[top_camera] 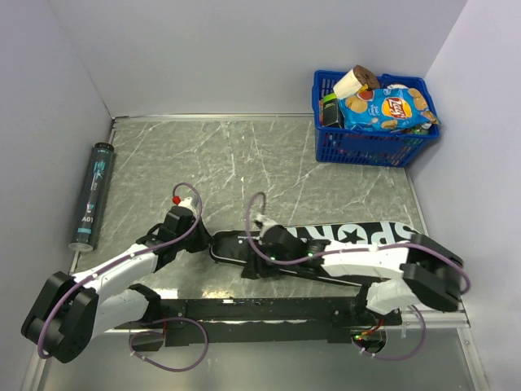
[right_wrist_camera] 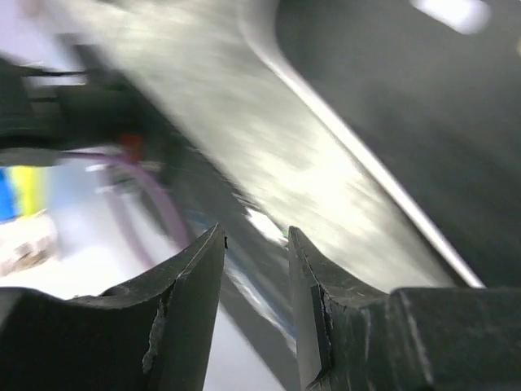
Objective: Pack up the badminton gear
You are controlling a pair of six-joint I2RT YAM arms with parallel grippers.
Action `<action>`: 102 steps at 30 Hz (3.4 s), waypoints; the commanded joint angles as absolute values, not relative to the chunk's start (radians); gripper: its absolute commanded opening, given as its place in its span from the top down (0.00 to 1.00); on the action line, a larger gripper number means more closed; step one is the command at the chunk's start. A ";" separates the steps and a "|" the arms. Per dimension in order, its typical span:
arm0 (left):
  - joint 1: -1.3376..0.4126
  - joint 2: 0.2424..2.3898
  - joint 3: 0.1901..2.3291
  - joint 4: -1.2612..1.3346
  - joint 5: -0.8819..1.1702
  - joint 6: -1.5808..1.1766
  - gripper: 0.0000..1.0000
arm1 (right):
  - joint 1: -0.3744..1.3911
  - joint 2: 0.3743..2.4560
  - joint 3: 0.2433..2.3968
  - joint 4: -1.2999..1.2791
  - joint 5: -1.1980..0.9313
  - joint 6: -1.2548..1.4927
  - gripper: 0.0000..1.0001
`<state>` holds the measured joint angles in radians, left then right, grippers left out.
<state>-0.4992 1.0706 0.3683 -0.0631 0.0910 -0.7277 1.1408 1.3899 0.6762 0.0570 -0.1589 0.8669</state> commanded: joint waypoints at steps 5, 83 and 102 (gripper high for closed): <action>-0.508 1.074 0.370 -0.044 0.130 -0.747 0.99 | 1.138 1.140 0.459 -0.278 0.149 1.090 0.56; -0.825 0.884 0.143 0.092 0.160 -0.948 0.99 | 1.402 1.740 0.838 -0.252 0.520 1.413 0.95; -0.900 0.858 0.103 0.130 0.198 -0.995 0.99 | 1.390 1.799 0.920 0.329 0.385 0.913 1.00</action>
<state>-0.8455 0.8639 0.1371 0.1238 0.0097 -0.9592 1.4227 1.7821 0.9268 -0.0399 0.4446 1.0737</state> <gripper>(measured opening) 0.033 0.005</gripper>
